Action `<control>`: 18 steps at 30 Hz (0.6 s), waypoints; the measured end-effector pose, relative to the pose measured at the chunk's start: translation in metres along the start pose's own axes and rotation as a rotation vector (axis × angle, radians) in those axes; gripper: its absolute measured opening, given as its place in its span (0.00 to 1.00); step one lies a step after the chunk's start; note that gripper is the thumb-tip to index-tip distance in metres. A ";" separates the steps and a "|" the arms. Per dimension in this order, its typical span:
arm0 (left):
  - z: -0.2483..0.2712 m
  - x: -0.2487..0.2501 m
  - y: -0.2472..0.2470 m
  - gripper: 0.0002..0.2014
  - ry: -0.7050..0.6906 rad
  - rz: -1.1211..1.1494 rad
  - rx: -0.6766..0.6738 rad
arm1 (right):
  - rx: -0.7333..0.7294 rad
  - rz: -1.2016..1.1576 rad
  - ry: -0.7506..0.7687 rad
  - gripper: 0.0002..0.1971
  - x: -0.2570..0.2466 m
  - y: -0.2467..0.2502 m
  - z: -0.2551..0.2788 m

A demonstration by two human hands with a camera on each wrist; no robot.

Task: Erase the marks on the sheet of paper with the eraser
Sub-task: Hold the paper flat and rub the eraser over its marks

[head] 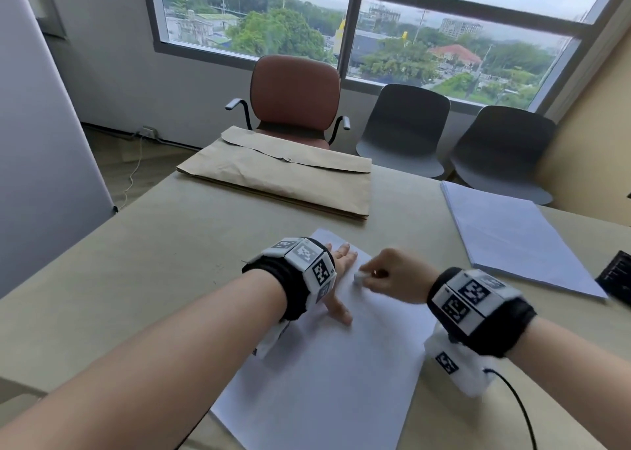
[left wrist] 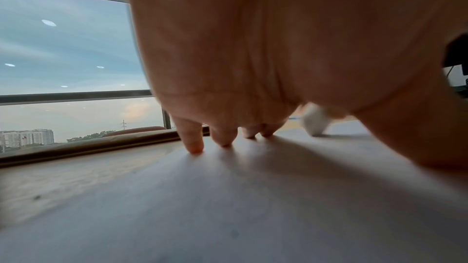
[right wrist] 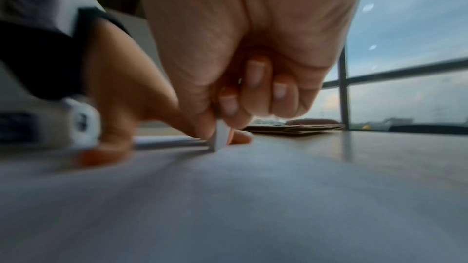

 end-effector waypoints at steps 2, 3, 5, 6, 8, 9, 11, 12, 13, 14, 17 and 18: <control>-0.002 -0.002 -0.003 0.61 0.005 -0.008 -0.012 | -0.101 -0.040 0.070 0.17 -0.015 -0.014 0.018; -0.002 -0.001 -0.003 0.61 0.007 -0.010 -0.017 | -0.135 -0.039 0.086 0.15 -0.017 -0.018 0.023; 0.000 -0.001 -0.001 0.60 0.005 -0.004 -0.022 | -0.129 -0.023 0.067 0.14 -0.011 -0.011 0.019; 0.002 0.000 0.001 0.60 0.003 -0.002 -0.023 | -0.092 -0.022 0.036 0.14 -0.004 -0.004 0.011; 0.004 0.002 0.002 0.59 0.000 0.003 -0.019 | 0.001 -0.028 -0.024 0.17 0.009 0.009 -0.005; 0.005 0.003 0.003 0.59 0.002 0.006 -0.016 | 0.035 -0.018 -0.040 0.19 0.014 0.011 -0.009; 0.004 0.002 0.002 0.59 0.006 0.007 -0.009 | 0.027 0.001 -0.027 0.16 0.009 0.005 -0.005; 0.004 0.001 0.001 0.60 0.006 0.008 -0.011 | -0.005 -0.003 0.009 0.15 0.001 -0.001 0.003; 0.003 0.001 0.000 0.60 0.007 0.007 -0.017 | -0.052 -0.018 0.046 0.14 -0.007 -0.008 0.012; 0.002 0.001 0.000 0.60 0.008 0.004 -0.023 | -0.101 -0.034 0.080 0.14 -0.014 -0.014 0.020; 0.004 0.002 0.002 0.60 0.008 0.009 -0.030 | -0.109 -0.025 0.070 0.14 -0.012 -0.008 0.019; 0.005 0.002 0.003 0.59 0.007 0.014 -0.029 | -0.054 -0.028 0.036 0.13 -0.006 0.000 0.012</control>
Point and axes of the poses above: each hand's wrist, its own z-axis away from the middle knuckle, its own y-axis out of the back of the hand, x = y × z, the point moved 9 cm from there along -z, towards the middle knuckle, and after that the axes turned 2 degrees about y, right-handed, at the moved point
